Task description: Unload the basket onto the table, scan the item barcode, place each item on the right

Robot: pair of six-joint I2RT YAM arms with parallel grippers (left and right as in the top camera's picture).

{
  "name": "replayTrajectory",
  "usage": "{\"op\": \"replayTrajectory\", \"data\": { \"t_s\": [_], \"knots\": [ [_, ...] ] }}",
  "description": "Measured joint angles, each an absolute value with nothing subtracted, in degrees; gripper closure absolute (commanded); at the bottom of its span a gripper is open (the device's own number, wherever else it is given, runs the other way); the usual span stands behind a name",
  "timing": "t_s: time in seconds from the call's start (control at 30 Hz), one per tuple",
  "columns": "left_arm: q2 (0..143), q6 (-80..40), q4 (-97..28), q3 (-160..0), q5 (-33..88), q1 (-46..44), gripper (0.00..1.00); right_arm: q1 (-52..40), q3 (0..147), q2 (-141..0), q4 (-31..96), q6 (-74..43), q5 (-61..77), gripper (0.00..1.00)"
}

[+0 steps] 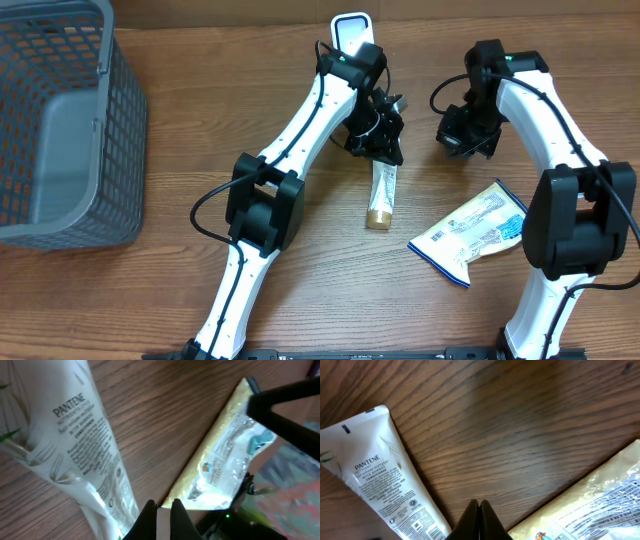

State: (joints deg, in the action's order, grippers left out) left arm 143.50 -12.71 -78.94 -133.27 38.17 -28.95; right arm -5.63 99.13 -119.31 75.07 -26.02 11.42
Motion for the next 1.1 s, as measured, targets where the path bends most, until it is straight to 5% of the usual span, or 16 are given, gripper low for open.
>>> {"op": "replayTrajectory", "data": {
  "t_s": [0.67, 0.83, 1.0, 1.07, 1.1],
  "knots": [
    [152.53, -1.54, -89.65, -136.27, 39.13, -19.33, 0.96, -5.67, 99.13, -119.31, 74.67, -23.99, 13.17, 0.96],
    [151.15, 0.62, -94.32, -148.4, 40.77, -18.96, 0.96, -6.59, 99.09, -119.31, 72.6, -21.21, 20.56, 0.75],
    [145.45, -6.07, -94.94, -152.81, 35.16, -16.64, 0.96, -11.57, 97.41, -119.31, 68.75, -19.49, 26.24, 0.72],
    [143.79, -11.25, -96.4, -153.42, 30.98, -13.96, 0.89, -14.85, 96.95, -119.31, 67.02, -18.76, 26.24, 0.69],
    [143.55, -13.37, -96.57, -153.42, 29.47, -12.38, 0.73, -17.74, 96.95, -119.31, 65.58, -18.41, 24.51, 0.67]
  ]
}}
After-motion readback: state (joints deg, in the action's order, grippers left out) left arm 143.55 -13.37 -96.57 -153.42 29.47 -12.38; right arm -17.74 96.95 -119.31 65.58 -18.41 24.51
